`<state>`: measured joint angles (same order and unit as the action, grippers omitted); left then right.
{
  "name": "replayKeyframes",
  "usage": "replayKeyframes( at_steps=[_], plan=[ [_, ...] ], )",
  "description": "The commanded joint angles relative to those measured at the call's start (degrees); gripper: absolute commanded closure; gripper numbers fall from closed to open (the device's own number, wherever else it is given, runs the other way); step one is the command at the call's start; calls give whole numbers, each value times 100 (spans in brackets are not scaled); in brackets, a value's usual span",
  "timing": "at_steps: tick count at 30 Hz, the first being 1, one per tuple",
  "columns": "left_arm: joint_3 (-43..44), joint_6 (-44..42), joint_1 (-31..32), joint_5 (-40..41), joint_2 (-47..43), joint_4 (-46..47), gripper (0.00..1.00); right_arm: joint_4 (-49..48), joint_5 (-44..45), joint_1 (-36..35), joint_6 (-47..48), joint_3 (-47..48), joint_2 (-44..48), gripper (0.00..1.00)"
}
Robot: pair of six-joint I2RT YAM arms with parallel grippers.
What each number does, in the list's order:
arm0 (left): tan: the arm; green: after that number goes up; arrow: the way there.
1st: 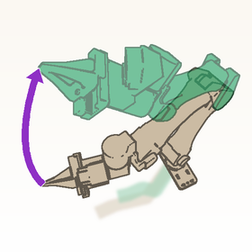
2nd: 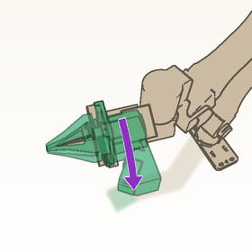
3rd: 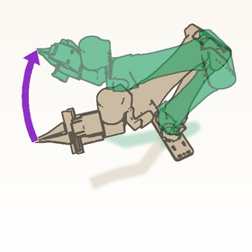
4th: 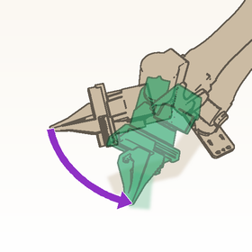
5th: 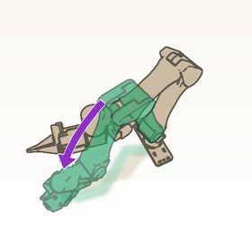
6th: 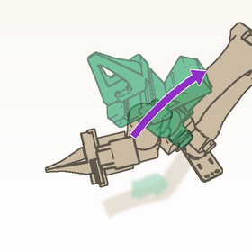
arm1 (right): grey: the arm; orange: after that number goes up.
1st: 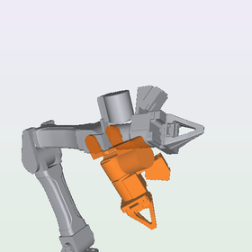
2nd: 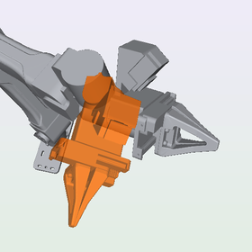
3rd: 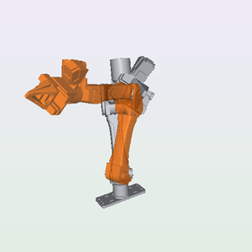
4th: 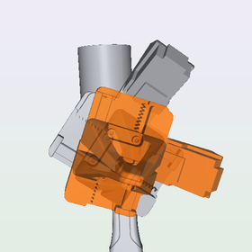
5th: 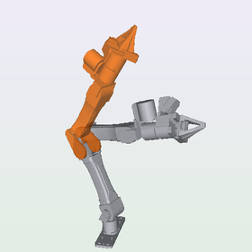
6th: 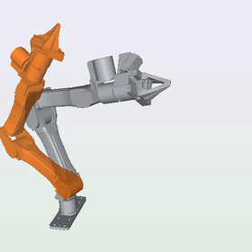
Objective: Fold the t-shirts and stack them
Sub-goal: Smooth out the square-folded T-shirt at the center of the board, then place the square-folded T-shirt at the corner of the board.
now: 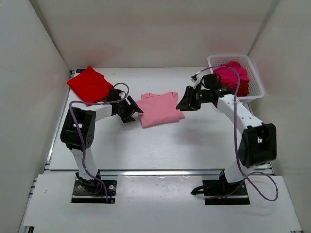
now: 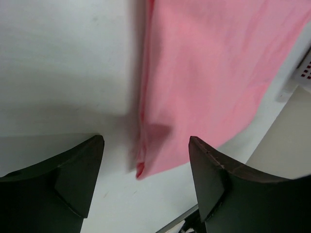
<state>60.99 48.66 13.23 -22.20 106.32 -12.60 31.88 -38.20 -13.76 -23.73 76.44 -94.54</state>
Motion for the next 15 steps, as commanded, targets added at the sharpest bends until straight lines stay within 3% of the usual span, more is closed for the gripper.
replayKeyframes(
  at_steps=[1, 8, 12, 14, 15],
  plan=[
    [176, 283, 135, 101, 300, 513, 19, 55, 93, 31, 0, -735, 690, 68],
    [449, 837, 513, 418, 1021, 1224, 26, -463, -48, 198, -554, -2000, 2043, 58],
    [571, 978, 698, 506, 1294, 1593, 29, -428, -206, 382, -633, -2151, 2536, 56],
    [712, 1005, 716, 523, 1399, 1725, 44, -402, -285, 479, -686, -2204, 2695, 56],
    [765, 1039, 777, 532, 1470, 1865, 47, -410, -337, 540, -738, -2274, 2800, 57]
  ],
)
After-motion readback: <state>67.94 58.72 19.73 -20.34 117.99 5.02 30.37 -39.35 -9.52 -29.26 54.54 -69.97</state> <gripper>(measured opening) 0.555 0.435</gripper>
